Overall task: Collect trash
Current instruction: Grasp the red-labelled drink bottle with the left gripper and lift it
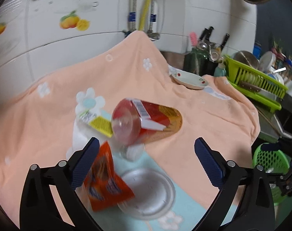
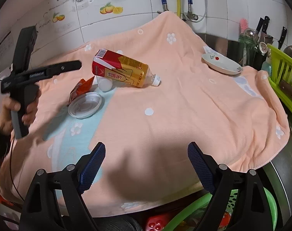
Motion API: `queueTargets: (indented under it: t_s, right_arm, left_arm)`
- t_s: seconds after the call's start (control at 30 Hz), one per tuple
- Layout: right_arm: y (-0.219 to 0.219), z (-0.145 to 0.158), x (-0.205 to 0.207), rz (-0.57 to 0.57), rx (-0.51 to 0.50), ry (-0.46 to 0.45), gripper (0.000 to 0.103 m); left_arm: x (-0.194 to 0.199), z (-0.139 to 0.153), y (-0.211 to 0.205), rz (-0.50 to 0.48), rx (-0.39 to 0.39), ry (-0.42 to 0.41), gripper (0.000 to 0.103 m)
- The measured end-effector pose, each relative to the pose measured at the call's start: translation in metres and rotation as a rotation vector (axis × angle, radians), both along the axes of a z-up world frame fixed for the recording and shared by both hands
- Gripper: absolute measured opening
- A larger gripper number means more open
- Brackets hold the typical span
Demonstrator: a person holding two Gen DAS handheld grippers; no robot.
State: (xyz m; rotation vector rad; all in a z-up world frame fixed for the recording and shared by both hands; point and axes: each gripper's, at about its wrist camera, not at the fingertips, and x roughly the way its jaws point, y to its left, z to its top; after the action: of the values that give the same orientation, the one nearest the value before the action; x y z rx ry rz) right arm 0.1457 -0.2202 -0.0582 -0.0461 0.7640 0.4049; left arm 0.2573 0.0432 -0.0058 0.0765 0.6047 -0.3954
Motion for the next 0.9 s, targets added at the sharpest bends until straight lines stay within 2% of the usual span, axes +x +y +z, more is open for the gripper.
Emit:
queueTargets:
  t_s: [0.17,0.3,0.47,0.57,0.9]
  right_arm:
    - [-0.003,-0.003,0.006,-0.005,-0.015,0.009,0.084]
    - [-0.005,-0.006,0.012,-0.009,-0.019,0.022,0.084]
    - [-0.003,-0.012,0.02,-0.007,-0.025,0.039,0.084]
    - [0.0,-0.015,0.024,-0.005,-0.026,0.048,0.084]
    - [0.004,-0.025,0.034,-0.007,-0.026,0.079,0.084]
  left_arm:
    - [0.03,-0.001,-0.001,-0.103,0.028,0.009,0.098]
    - [0.046,-0.005,-0.004,-0.167,0.085,0.004,0.098]
    - [0.057,-0.011,-0.007,-0.254,0.104,0.009,0.098]
    - [0.065,-0.016,-0.009,-0.27,0.122,0.011,0.098]
    - [0.086,-0.026,-0.012,-0.301,0.106,0.044,0.098]
